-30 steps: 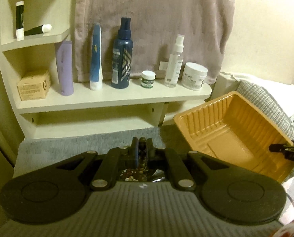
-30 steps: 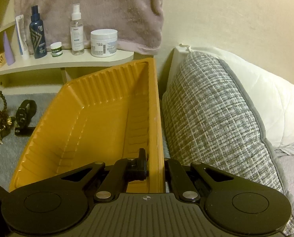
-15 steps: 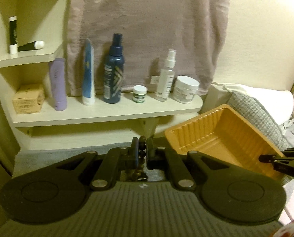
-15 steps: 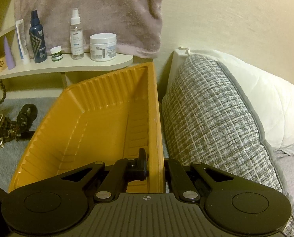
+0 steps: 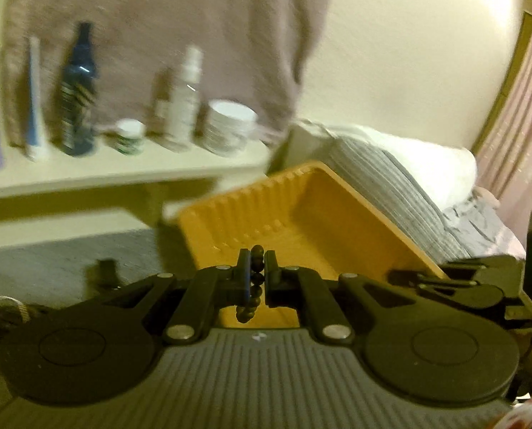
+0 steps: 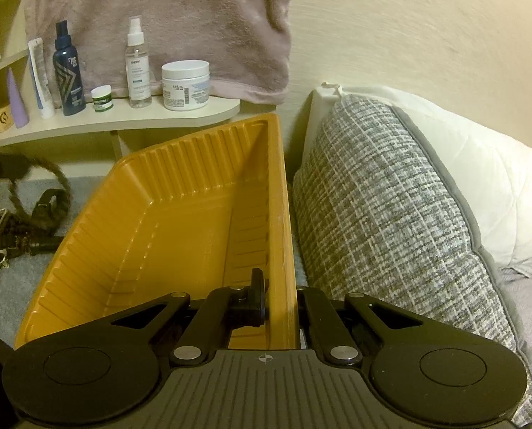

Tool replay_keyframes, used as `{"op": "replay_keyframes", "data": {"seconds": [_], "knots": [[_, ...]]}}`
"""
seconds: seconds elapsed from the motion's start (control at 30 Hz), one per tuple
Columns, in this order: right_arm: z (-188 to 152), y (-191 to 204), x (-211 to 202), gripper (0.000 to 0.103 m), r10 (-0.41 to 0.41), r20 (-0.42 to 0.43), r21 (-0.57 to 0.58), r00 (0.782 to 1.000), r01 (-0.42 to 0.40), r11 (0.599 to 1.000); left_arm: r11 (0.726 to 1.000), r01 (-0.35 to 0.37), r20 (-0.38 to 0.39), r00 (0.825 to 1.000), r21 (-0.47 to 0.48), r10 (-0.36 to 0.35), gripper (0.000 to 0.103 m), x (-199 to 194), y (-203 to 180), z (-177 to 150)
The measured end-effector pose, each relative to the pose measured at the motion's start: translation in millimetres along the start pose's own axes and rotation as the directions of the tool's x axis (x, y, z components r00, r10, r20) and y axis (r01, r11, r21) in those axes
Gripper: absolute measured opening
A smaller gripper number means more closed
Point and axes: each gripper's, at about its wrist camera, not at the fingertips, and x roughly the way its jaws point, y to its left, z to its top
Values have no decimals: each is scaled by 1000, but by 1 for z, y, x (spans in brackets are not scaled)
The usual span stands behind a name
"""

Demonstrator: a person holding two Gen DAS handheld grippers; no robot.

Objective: Organize jewelry
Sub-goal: 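Carry the bead bracelet into the tray and open the left tool, then grasp the black wristwatch from the pile with the left tool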

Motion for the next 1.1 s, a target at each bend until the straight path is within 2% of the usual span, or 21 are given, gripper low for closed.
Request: {"op": "replay_keyframes", "data": {"seconds": [0.23,0.37,0.5,0.7,0.8,0.93,1.1], "knots": [[-4,-1,3,3,-9,39,15,999,8,1000,1000,20,-50,999,18,-19,6,24,-19,-16],[-12,4,11,3,-8,64,-37,998,11,999,999,19,-79,997,27,-17,6,33,-24,-23],[-18,0,17,3,2,70,-36,998,0,999,1000,13,-106,994,28,-10,6,41,-24,-28],[-20,-2,17,3,8,77,-40,997,-5,999,1000,-5,-111,994,21,7,16,40,-20,-31],[-21,0,15,3,6,80,-45,997,-3,999,999,-45,-86,995,27,47,20,25,-12,-34],[-21,1,15,3,3,80,-51,997,1,999,991,-135,-60,989,10,135,24,1,9,-42],[-21,1,15,3,2,79,-61,997,3,998,963,-269,-59,961,-5,268,24,-21,40,-59]]}}
